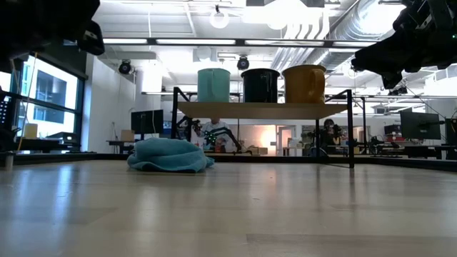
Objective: Stack small to large cups/mugs on shelf
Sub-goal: Return to Home Position
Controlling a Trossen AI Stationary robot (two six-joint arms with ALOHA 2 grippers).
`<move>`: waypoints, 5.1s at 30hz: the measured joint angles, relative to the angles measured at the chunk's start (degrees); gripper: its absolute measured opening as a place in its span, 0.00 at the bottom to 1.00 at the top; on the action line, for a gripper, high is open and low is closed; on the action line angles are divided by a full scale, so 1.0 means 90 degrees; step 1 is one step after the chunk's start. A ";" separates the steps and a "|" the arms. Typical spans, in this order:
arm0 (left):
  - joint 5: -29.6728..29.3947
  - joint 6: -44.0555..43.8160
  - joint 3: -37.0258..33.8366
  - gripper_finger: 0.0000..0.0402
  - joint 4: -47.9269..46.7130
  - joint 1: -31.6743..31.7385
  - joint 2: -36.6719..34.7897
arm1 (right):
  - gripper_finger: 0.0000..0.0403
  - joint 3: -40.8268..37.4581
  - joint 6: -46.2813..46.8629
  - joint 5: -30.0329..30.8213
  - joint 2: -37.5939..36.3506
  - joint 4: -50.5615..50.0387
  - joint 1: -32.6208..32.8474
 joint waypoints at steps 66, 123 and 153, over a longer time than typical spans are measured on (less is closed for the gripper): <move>-0.1246 -0.0348 0.0000 0.09 -0.2583 0.0000 -0.0002 | 0.23 -0.0005 -0.1368 -0.1006 0.0002 -0.0073 0.0002; -0.1248 -0.0348 0.0002 0.09 -0.2578 0.0000 -0.0002 | 0.00 -0.0680 -0.2138 -0.1695 0.0073 0.0593 0.0015; -0.1248 -0.0349 0.0002 0.09 -0.2578 0.0000 -0.0002 | 0.00 -0.0680 -0.2137 -0.1673 0.0085 0.0355 0.0000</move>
